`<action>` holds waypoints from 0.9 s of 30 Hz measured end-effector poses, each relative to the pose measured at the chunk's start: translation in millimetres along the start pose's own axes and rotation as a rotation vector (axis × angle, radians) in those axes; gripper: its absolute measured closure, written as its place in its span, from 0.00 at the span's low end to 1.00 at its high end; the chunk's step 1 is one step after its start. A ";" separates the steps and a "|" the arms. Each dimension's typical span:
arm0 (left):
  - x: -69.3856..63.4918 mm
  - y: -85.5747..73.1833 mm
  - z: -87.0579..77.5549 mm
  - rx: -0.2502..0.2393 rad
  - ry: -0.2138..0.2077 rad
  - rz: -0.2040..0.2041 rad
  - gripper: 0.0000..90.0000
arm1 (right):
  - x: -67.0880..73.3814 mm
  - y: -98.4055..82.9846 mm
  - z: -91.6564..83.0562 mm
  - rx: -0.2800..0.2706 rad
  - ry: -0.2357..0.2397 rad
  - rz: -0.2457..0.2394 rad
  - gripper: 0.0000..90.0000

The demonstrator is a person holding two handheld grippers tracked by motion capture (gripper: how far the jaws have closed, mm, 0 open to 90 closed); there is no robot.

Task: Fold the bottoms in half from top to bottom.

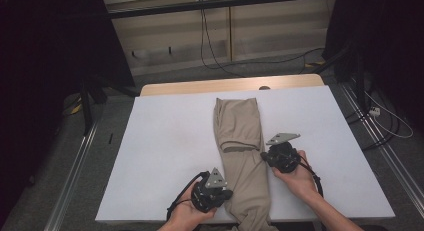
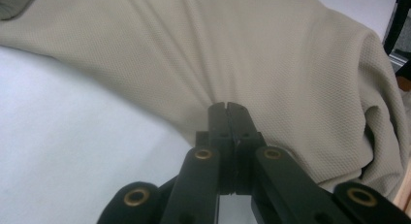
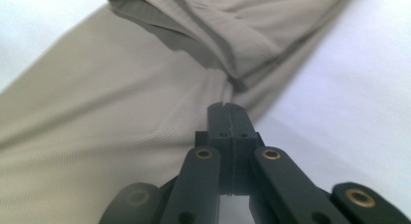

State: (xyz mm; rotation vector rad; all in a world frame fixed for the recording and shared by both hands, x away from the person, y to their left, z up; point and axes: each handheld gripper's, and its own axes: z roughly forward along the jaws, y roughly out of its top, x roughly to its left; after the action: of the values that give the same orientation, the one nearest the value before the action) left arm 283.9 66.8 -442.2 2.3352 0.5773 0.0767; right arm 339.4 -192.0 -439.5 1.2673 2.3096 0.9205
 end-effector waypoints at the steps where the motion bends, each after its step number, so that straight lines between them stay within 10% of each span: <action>1: -0.7 0.3 0.9 0.000 0.003 0.001 1.00 | -1.8 -1.8 -0.9 0.006 -0.005 0.004 1.00; 7: -1.5 0.5 1.6 0.007 0.012 0.016 1.00 | 0.0 -12.9 -7.4 0.089 -0.085 -0.041 1.00; 15: -3.3 0.8 -11.2 -0.018 -0.113 -0.024 0.94 | -7.0 -7.8 -10.7 0.003 -0.009 -0.002 0.84; 19: 14.2 19.6 -19.7 -0.105 -0.017 -0.018 0.80 | -16.6 9.4 -9.3 -0.102 0.052 -0.009 0.73; 27: 83.9 59.5 22.0 -0.137 0.198 -0.068 0.50 | -13.2 28.4 22.1 -0.087 0.064 -0.103 0.57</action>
State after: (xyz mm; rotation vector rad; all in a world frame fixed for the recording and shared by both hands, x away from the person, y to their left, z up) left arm 386.8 50.5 -427.9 2.1868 0.7255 0.3092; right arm 376.7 -183.8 -436.2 1.0880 2.3319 1.0275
